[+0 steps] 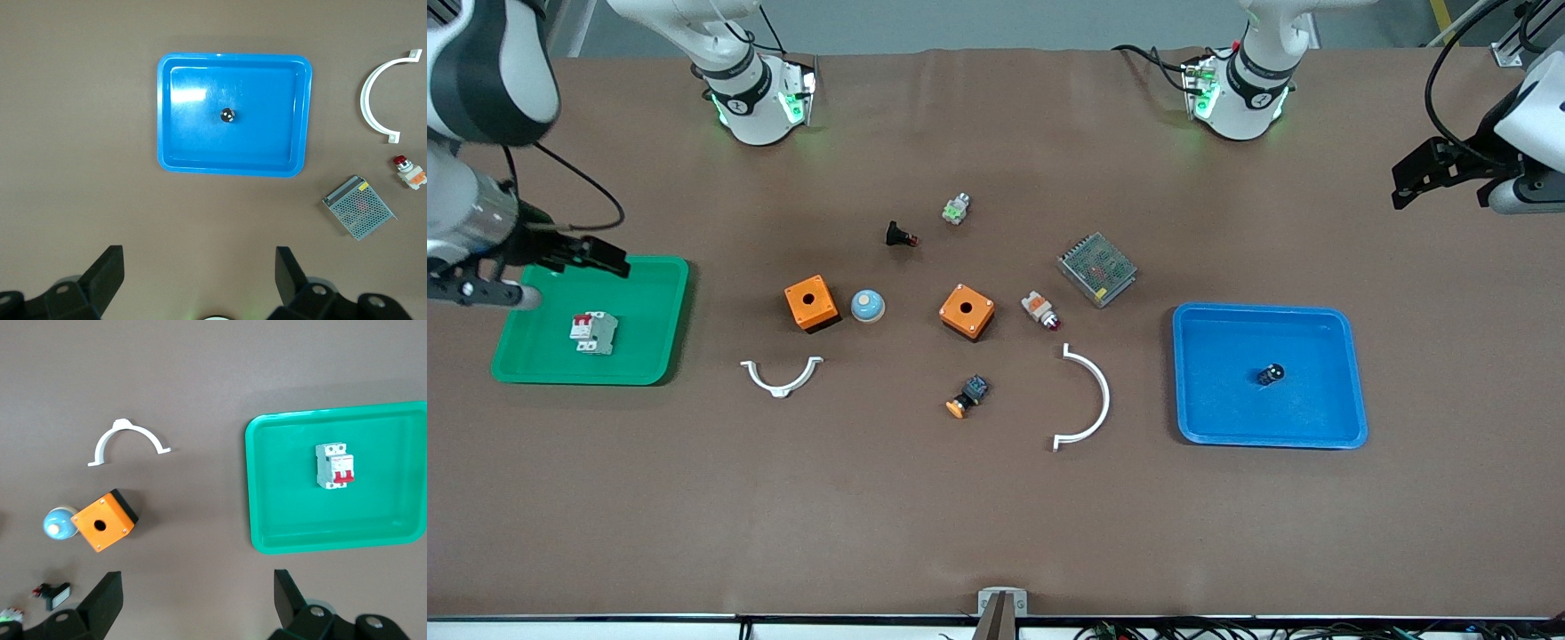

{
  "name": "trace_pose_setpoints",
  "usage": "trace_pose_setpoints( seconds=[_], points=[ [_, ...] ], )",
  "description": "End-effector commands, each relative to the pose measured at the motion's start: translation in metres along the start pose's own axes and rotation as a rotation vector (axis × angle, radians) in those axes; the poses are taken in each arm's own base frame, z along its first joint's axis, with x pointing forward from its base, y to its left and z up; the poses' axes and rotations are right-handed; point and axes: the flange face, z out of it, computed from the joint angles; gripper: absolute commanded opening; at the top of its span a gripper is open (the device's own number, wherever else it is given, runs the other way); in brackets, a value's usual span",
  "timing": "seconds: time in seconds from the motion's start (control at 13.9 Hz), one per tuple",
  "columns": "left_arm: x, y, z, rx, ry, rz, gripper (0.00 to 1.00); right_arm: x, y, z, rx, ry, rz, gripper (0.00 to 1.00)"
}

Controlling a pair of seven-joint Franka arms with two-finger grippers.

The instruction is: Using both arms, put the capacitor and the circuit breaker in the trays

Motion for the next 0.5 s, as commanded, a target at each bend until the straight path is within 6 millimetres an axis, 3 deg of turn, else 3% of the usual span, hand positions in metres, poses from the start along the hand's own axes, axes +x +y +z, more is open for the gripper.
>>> trace_pose_setpoints(
  seconds=[0.0,0.14,0.43],
  points=[
    [-0.008,0.008,-0.001,-0.018,0.000,0.019,1.00,-0.002,0.003,-0.048,-0.002,0.025,0.001,1.00],
    [-0.008,0.021,-0.002,-0.036,0.008,0.029,1.00,-0.001,0.012,-0.078,0.001,0.074,0.020,1.00],
    [-0.007,0.025,-0.005,-0.036,0.022,0.029,1.00,0.003,0.015,-0.121,0.005,0.166,0.029,1.00]
  ],
)
